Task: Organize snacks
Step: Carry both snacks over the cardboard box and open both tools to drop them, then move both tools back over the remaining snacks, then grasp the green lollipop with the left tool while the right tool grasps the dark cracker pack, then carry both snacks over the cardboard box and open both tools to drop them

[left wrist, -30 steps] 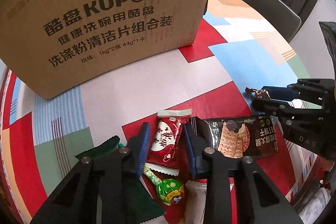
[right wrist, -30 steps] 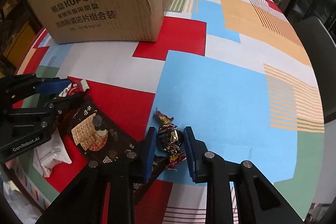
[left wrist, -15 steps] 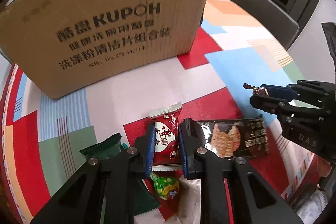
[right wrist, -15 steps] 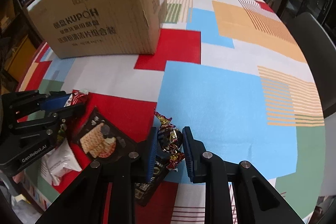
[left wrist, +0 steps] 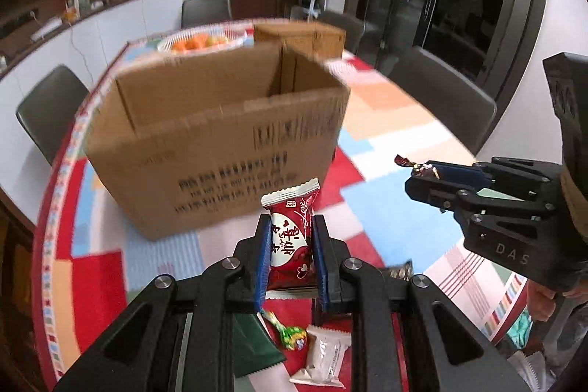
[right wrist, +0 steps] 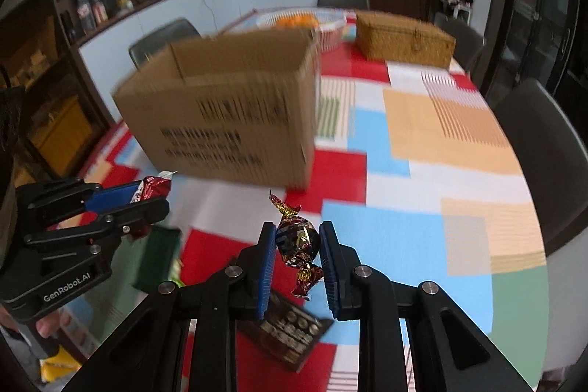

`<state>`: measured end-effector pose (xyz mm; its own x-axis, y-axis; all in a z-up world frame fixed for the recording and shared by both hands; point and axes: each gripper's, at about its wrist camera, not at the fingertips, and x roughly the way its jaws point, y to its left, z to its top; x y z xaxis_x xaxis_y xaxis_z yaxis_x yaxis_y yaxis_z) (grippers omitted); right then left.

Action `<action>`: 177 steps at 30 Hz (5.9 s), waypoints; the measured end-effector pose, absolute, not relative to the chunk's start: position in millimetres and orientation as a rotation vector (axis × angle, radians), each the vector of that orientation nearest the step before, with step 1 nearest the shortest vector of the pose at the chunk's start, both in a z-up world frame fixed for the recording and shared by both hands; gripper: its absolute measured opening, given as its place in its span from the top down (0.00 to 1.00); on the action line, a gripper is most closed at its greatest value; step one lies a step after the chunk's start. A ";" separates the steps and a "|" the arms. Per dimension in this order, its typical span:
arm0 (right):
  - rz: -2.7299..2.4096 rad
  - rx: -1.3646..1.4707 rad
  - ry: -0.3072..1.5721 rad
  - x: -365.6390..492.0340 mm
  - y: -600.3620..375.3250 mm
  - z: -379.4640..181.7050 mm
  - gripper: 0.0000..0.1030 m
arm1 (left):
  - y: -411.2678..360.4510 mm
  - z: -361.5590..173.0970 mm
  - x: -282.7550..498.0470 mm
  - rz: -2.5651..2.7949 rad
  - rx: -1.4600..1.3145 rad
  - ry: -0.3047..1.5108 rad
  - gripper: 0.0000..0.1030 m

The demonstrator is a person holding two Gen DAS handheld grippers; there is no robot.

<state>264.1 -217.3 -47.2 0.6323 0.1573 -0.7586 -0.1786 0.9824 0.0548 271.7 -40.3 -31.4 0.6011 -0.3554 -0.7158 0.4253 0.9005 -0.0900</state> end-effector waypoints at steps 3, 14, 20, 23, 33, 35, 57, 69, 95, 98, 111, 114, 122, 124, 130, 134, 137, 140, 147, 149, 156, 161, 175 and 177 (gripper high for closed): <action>0.206 -0.027 0.814 266.3 -212.1 -29.9 0.76 | -37.6 -14.0 274.3 -0.445 0.095 0.762 0.79; 0.278 -0.023 0.664 285.3 -187.8 22.1 0.76 | -15.5 33.3 290.5 -0.413 0.055 0.656 0.79; 0.305 -0.020 0.640 300.6 -178.0 37.5 0.76 | -7.8 50.3 308.7 -0.382 0.069 0.624 0.79; 0.324 -0.015 0.636 312.4 -172.9 43.6 0.76 | -5.0 53.1 323.7 -0.361 0.067 0.623 0.79; 0.350 -0.010 0.690 369.5 -154.2 42.4 0.76 | 3.9 42.5 376.7 -0.287 0.071 0.682 0.79; 0.345 -0.006 0.707 379.0 -152.7 38.1 0.76 | 4.7 37.0 385.9 -0.280 0.069 0.704 0.79; 0.300 -0.111 0.700 333.6 -157.7 26.7 0.48 | 4.4 36.7 318.5 -0.271 0.111 0.663 0.45; 0.358 -0.208 0.719 268.1 -167.6 15.9 0.36 | -15.0 9.2 255.2 -0.346 0.142 0.722 0.41; 0.357 -0.348 1.081 232.1 -179.9 -109.1 0.36 | -31.9 -125.4 226.4 -0.393 0.148 1.111 0.42; 0.362 -0.354 1.103 232.6 -179.8 -118.5 0.35 | -33.5 -131.1 227.2 -0.404 0.154 1.120 0.43; 0.423 -0.382 1.146 244.8 -175.5 -141.3 0.35 | -35.8 -139.5 238.8 -0.435 0.127 1.136 0.60; 0.422 -0.371 1.150 249.2 -176.2 -145.6 0.35 | -38.4 -141.1 239.6 -0.452 0.119 1.138 0.65; 0.425 -0.340 1.158 260.9 -176.1 -153.3 0.31 | -37.8 -146.0 248.3 -0.481 0.078 1.157 0.71; 0.424 -0.322 1.162 264.1 -175.7 -154.9 0.31 | -35.5 -147.2 249.3 -0.473 0.078 1.163 0.74; 0.393 -0.271 1.162 271.3 -174.7 -158.0 0.31 | -35.4 -156.0 250.2 -0.471 0.073 1.183 0.75; 0.383 -0.263 1.150 270.9 -173.3 -158.3 0.34 | -36.2 -157.5 253.0 -0.469 0.062 1.179 0.75; 0.380 -0.255 1.140 269.6 -173.5 -156.4 0.45 | -36.2 -157.8 253.5 -0.470 0.062 1.175 0.76; 0.366 -0.242 1.140 270.2 -173.7 -155.4 0.47 | -35.0 -155.2 251.8 -0.463 0.063 1.163 0.76; 0.335 -0.219 1.114 262.4 -179.8 -143.7 0.48 | -32.2 -135.4 243.8 -0.459 0.064 1.100 0.76; 0.325 -0.211 1.091 258.8 -181.8 -135.1 0.48 | -31.9 -129.2 242.8 -0.464 0.059 1.080 0.76; 0.303 -0.181 1.021 256.0 -180.0 -109.3 0.48 | -30.4 -115.5 240.8 -0.462 0.050 1.029 0.77; 0.304 -0.175 0.985 252.2 -179.8 -96.6 0.48 | -27.9 -99.0 238.2 -0.454 0.050 0.982 0.77; 0.276 -0.104 0.816 252.8 -180.8 -40.8 0.48 | -14.5 -13.3 238.4 -0.436 0.059 0.729 0.76; 0.272 -0.106 0.778 253.8 -180.3 -28.9 0.48 | -13.5 0.6 239.9 -0.430 0.062 0.685 0.76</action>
